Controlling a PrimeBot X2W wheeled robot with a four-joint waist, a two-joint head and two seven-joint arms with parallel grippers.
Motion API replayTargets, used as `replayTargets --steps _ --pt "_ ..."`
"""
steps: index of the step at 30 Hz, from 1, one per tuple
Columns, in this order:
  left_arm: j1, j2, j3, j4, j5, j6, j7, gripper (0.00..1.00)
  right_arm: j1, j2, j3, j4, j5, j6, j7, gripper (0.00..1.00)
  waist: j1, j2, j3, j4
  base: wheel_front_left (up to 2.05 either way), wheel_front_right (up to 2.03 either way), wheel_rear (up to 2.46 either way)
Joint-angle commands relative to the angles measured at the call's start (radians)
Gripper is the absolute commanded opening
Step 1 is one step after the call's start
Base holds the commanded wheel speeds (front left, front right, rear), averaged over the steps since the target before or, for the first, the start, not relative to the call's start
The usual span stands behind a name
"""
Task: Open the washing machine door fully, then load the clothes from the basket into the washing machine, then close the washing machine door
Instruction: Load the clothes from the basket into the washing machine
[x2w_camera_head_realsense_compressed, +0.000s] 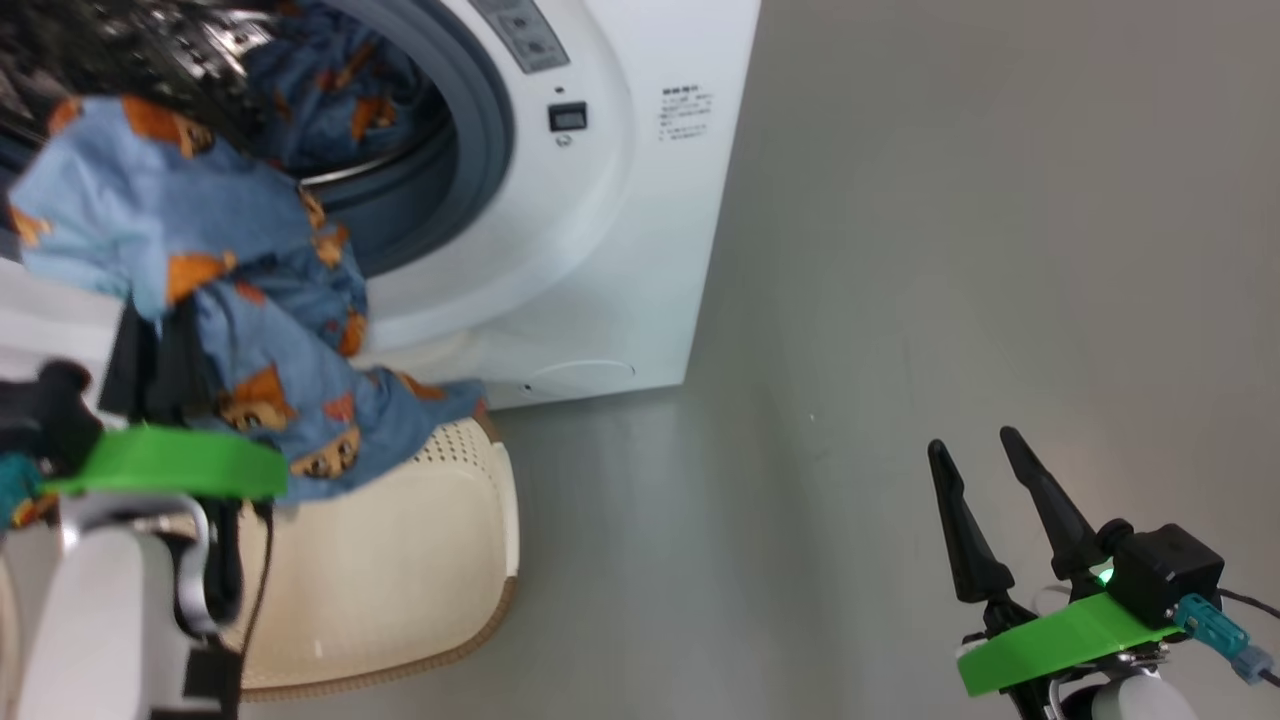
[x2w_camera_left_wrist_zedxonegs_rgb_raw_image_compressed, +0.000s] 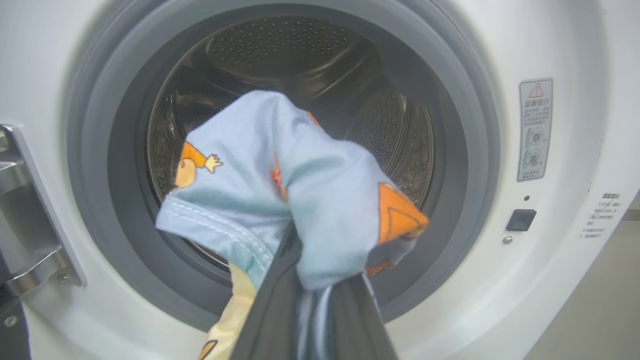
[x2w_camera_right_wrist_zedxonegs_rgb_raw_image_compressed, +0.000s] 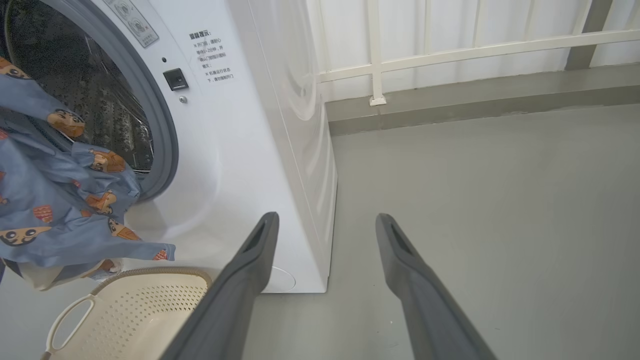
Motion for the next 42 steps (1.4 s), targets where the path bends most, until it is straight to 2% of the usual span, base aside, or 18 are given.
replayTargets --steps 1,15,32,38,42 --pt "-0.053 0.04 0.032 -0.008 0.011 -0.004 -0.006 0.0 -0.023 0.0 0.025 -0.026 -0.006 0.003 -0.005 1.0 0.0 -0.0001 0.046 -0.033 0.0 0.0 0.0" --pt "-0.363 0.115 -0.009 0.177 0.028 -0.017 0.007 0.0 -0.088 0.03 0.035 -0.045 -0.001 0.003 -0.005 1.0 0.0 -0.0001 0.226 -0.083 0.0 0.0 0.0" --pt "-0.734 0.206 -0.046 0.37 0.01 -0.029 0.097 0.0 -0.157 0.044 0.065 -0.053 0.019 0.003 -0.005 1.0 0.0 -0.0001 0.444 -0.119 0.0 0.0 0.0" --pt "-0.834 0.228 -0.065 0.432 0.02 -0.03 0.097 0.0 -0.17 0.044 0.078 -0.059 0.037 0.003 -0.005 1.0 0.0 -0.0001 0.501 -0.129 0.0 0.0 0.0" --pt "-0.903 0.244 -0.079 0.467 0.04 -0.022 0.057 0.0 -0.178 0.044 0.096 -0.063 0.049 0.003 -0.005 1.0 0.0 -0.0001 0.531 -0.139 0.0 0.0 0.0"
